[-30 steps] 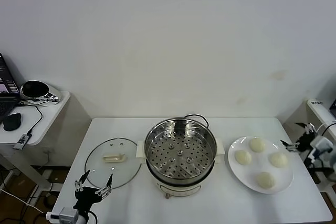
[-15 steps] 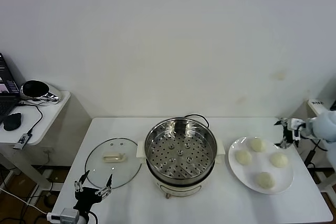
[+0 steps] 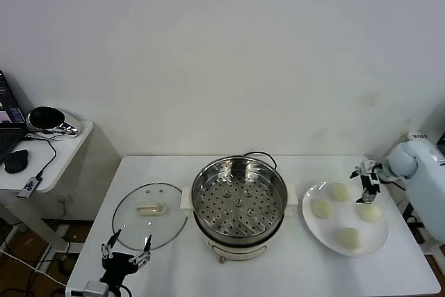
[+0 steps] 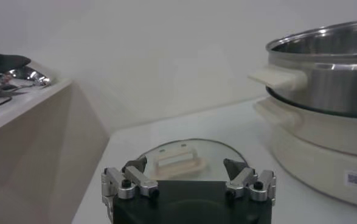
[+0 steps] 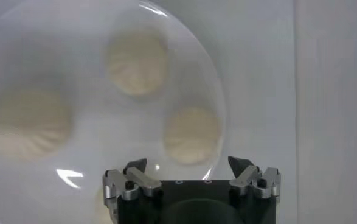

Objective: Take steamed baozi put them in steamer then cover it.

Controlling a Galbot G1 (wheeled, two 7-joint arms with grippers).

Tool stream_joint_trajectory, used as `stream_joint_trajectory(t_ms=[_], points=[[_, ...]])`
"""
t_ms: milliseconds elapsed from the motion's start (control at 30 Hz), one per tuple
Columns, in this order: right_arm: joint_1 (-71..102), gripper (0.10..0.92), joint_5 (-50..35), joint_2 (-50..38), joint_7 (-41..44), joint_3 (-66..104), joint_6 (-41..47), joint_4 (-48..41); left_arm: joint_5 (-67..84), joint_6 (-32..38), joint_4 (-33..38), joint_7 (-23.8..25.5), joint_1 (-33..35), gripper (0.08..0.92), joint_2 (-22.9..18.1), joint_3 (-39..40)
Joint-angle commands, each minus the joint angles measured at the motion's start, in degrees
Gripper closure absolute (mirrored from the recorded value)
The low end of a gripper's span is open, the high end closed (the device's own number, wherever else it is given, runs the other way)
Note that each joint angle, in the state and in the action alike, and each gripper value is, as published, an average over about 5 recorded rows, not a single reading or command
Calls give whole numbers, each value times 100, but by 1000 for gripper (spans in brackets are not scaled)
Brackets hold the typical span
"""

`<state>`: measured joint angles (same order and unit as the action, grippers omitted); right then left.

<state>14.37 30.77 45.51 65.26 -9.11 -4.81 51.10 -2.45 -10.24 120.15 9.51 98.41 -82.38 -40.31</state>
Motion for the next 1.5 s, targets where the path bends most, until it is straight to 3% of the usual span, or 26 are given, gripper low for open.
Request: stream_joint_trajectory(t_ms=[33, 667, 1067, 1500], points=[[-273, 203, 151, 335, -86, -234, -167, -539, -25, 4, 14, 2, 18, 177, -14, 0], [-241, 211, 350, 535, -258, -110, -166, -831, -25, 23, -97, 8, -12, 177, -23, 52], [-186, 376, 202, 434, -234, -82, -131, -725, -47, 30, -95, 9, -10, 177, -52, 95], [-304, 408, -460, -151, 129, -146, 14, 2, -83, 28, -79, -5, -30, 177, -48, 155]])
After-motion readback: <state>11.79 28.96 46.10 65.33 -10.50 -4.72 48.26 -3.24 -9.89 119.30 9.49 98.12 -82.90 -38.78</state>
